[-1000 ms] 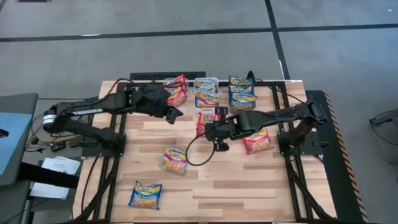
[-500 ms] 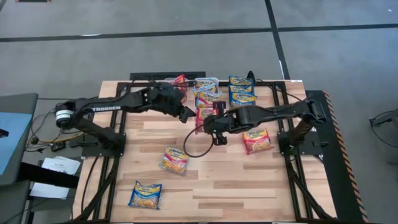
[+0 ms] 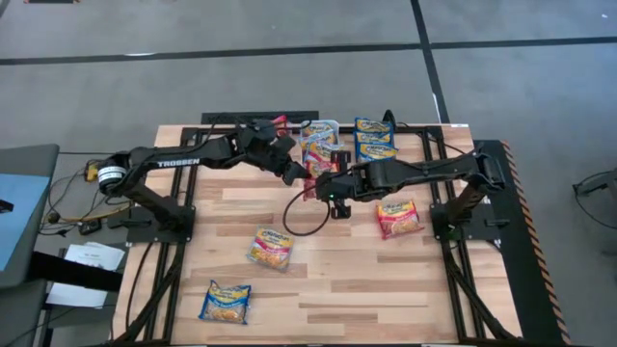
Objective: Sort Maruchan noodles
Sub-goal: Put the red noodle pack into the transparent bin
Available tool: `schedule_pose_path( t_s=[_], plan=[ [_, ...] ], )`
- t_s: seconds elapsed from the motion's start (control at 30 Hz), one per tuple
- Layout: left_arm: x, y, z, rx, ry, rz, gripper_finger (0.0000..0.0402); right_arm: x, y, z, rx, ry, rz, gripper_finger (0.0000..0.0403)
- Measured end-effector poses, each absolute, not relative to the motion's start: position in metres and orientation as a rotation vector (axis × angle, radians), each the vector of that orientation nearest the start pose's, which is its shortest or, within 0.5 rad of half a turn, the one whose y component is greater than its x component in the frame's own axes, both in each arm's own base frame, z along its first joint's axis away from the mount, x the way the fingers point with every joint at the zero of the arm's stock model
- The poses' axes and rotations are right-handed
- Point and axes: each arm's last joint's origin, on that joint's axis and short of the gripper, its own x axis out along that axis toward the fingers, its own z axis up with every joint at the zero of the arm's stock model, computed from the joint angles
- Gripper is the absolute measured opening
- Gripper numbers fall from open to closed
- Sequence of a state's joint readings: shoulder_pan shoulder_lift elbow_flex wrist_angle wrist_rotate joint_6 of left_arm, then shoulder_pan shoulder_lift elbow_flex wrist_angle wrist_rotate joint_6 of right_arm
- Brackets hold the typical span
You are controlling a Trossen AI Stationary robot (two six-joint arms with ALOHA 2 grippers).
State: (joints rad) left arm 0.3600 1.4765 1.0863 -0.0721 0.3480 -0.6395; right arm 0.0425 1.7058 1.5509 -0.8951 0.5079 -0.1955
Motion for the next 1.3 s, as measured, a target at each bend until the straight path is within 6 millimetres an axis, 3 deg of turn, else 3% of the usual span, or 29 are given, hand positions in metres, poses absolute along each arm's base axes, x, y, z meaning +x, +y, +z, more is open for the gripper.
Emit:
schedule_pose_path(
  t_s=[0.77,1.3],
  plan=[
    [0.311,0.102,0.285,-0.822,0.462,0.067,0.019,0.354,0.017,0.308,-0.479,1.018,-0.357,0.0001],
    [0.313,0.102,0.29,-0.736,0.425,0.014,0.0187,0.361,0.01,0.312,-0.499,0.957,-0.362,0.0001]
  ],
)
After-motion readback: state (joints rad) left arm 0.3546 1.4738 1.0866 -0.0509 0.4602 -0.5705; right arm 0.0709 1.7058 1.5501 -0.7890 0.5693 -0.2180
